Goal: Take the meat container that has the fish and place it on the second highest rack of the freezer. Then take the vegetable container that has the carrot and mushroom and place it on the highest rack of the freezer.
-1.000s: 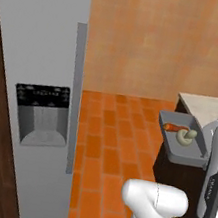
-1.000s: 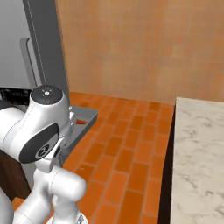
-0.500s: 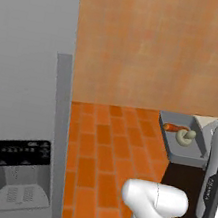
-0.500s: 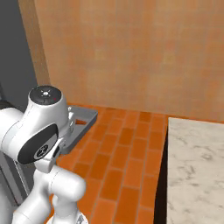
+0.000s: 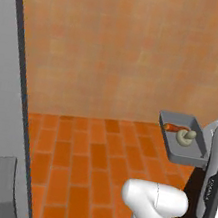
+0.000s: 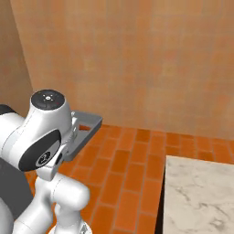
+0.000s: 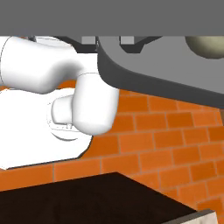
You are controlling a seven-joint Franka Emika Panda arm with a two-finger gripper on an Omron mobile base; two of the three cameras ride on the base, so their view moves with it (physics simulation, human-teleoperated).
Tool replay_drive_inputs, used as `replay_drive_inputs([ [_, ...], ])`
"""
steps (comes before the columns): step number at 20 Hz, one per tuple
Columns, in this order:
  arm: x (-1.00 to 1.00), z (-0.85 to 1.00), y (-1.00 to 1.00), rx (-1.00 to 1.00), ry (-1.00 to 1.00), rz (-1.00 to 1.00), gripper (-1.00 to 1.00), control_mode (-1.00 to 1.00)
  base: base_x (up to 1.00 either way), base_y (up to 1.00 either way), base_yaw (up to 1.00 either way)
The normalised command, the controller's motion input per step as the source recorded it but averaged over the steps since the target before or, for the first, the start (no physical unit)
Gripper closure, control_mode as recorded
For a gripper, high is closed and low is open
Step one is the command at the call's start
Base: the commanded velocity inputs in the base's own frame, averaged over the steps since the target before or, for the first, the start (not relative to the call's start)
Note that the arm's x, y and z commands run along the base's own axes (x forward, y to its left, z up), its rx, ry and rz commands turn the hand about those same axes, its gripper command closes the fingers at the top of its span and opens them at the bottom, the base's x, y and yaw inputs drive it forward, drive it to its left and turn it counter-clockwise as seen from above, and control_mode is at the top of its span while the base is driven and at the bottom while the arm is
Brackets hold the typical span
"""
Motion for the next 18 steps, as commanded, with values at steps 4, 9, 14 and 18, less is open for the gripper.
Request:
replay_drive_inputs([
  [4, 0.00, 0.00, 0.00, 0.00, 0.00, 0.00, 1.00, 1.00, 1.00, 0.00, 0.01],
  [9, 0.00, 0.00, 0.00, 0.00, 0.00, 0.00, 1.00, 1.00, 0.97, 0.00, 0.22],
  [14, 0.00, 0.00, 0.00, 0.00, 0.00, 0.00, 1.00, 1.00, 0.32, -0.05, 0.78],
  [18, 0.00, 0.00, 0.00, 0.00, 0.00, 0.00, 1.00, 1.00, 0.00, 0.00, 1.00],
])
